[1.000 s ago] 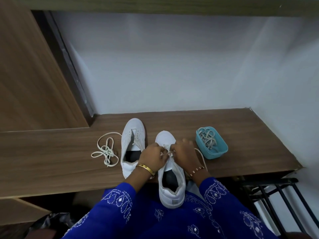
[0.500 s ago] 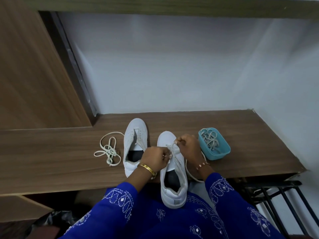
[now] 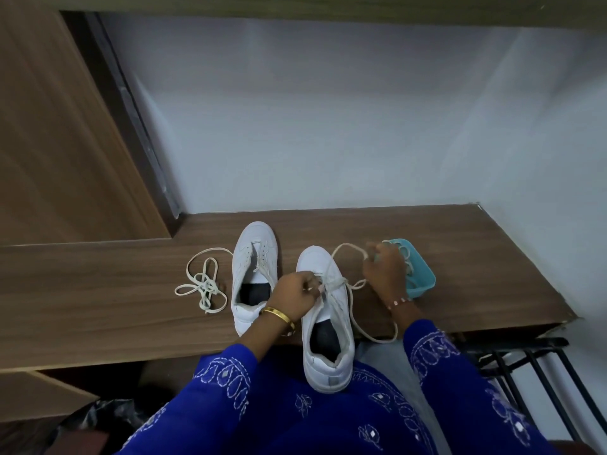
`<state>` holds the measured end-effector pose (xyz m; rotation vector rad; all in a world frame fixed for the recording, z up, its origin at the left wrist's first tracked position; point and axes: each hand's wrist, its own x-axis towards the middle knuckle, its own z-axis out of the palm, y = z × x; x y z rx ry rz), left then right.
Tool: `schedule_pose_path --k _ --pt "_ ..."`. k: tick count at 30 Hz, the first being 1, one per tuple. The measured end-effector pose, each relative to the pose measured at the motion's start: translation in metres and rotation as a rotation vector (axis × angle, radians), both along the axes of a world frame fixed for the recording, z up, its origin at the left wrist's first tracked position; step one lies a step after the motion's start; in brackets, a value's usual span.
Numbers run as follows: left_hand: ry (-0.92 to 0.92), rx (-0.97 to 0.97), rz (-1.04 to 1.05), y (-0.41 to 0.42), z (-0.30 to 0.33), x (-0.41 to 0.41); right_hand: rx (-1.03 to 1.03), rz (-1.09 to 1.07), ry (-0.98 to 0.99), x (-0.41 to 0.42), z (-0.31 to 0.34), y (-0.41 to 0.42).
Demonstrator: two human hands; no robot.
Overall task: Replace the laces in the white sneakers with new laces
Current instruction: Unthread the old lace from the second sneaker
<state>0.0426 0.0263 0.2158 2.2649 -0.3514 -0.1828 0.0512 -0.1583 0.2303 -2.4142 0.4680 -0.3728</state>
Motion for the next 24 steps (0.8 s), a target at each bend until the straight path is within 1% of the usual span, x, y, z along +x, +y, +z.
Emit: schedule_pose_path --k 1,2,4,6,8,9,11,13,15,16,17,18,19,21,22,23,24 --pt "0.013 -0.049 0.017 0.000 0.000 0.001 -0.144 0.100 -0.005 -0.002 -0.006 0.005" --pt "0.036 -0.101 0.032 -0.001 -0.001 0.003 -0.235 0.210 -0.011 -0.004 -0.010 0.010" --pt "0.095 -0.192 0.044 0.001 -0.003 0.005 -0.303 0.428 0.039 -0.005 -0.017 0.021" --pt "0.175 -0.278 0.051 0.003 -0.004 0.004 -0.368 0.559 0.088 -0.006 -0.023 0.029" --pt "0.269 -0.367 0.073 0.003 0.000 0.002 -0.451 0.578 0.069 -0.004 -0.028 0.031" --pt "0.316 -0.445 0.093 0.004 0.003 0.001 -0.467 0.568 0.067 -0.003 -0.028 0.031" --pt "0.442 -0.681 0.175 0.005 0.007 0.001 -0.476 0.550 0.022 -0.002 -0.027 0.031" --pt "0.552 -0.947 0.336 0.005 0.014 0.001 -0.491 0.539 -0.028 -0.003 -0.026 0.031" --pt "0.640 -1.169 0.529 0.006 0.019 -0.001 -0.455 0.523 -0.014 -0.005 -0.027 0.033" --pt "0.659 -1.172 0.586 0.006 0.021 -0.001 -0.416 0.518 0.034 -0.007 -0.028 0.034" --pt "0.642 -1.122 0.610 0.006 0.023 -0.002 -0.352 0.507 0.107 -0.008 -0.028 0.035" --pt "0.569 -0.952 0.594 0.005 0.023 -0.002 -0.266 0.498 0.163 -0.009 -0.030 0.035" --pt "0.455 -0.698 0.527 0.006 0.019 0.000 -0.177 0.493 0.199 -0.009 -0.031 0.035" --pt "0.187 -0.111 0.322 0.005 0.013 0.006 -0.072 0.491 0.226 -0.009 -0.030 0.033" --pt "0.058 0.097 0.238 0.005 0.012 0.008 -0.055 0.496 0.234 -0.009 -0.028 0.031" --pt "-0.050 0.214 0.183 0.004 0.012 0.008 -0.047 0.499 0.245 -0.009 -0.026 0.030" --pt "-0.123 0.287 0.156 0.004 0.012 0.008 -0.040 0.502 0.255 -0.009 -0.025 0.028"
